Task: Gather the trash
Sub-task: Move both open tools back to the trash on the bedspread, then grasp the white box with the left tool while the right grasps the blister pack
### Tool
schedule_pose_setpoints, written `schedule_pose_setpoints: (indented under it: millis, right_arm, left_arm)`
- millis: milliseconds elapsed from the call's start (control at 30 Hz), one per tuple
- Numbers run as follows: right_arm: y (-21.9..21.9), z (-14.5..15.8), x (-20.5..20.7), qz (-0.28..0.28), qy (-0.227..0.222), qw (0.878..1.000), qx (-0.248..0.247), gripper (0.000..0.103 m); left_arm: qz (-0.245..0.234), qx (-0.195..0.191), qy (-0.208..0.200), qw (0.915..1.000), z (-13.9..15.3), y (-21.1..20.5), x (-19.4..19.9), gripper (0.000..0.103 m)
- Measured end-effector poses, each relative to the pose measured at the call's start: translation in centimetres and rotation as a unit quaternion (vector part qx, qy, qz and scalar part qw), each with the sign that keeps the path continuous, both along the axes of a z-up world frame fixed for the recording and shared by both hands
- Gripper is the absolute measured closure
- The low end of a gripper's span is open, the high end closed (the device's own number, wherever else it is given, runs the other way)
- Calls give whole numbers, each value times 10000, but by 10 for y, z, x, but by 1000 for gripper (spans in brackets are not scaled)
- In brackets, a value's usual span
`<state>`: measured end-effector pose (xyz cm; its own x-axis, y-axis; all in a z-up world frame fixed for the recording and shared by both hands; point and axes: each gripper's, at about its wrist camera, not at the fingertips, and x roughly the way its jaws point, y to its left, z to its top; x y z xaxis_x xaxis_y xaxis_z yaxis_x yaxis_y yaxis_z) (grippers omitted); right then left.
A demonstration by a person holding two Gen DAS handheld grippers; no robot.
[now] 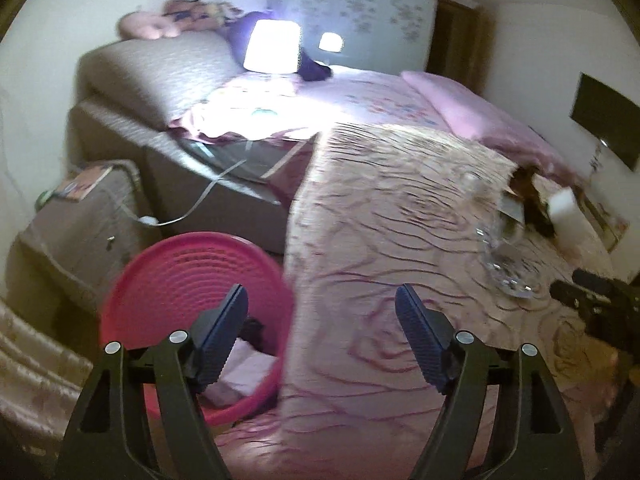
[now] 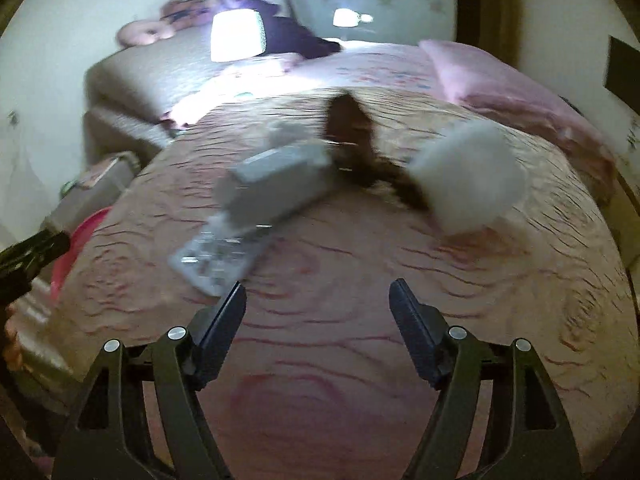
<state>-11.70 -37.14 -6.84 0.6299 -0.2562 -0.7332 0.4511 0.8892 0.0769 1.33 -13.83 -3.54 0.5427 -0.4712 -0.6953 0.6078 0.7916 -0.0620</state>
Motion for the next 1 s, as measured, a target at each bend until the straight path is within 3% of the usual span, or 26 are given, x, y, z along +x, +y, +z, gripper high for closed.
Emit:
schedule_pose_setpoints:
  millis: [133,267,500,633,867,1000]
  right_arm:
    - [-11,-6,-9,-242,97,9995,-203,31]
    - [-23,-16,-14,-386,202,9990,-84,31]
    - [-28,-21,-23,-374,199,9990,-127,15]
    - [-27,-22,-23,-336,172,9992,-130,9]
    - [-29,-21,-22,-172,340,9993,-41,7]
    - [-25,-23,-29,-75,194,9997,-133,7]
  left_arm:
    - [-389,29,90,9992,-3,-28,-10,29]
    - [-769,97,78,9970,-1,-61,-18,28]
    - [-1235,86,-7,9923,10,-110,-22,27]
    - [-1697,126,187,9852,10,-140,-20,26]
    - [-2080,225,402,9771,2,-184,-12,26]
    - [-2192,430,327,9742,-4,-203,-11,27]
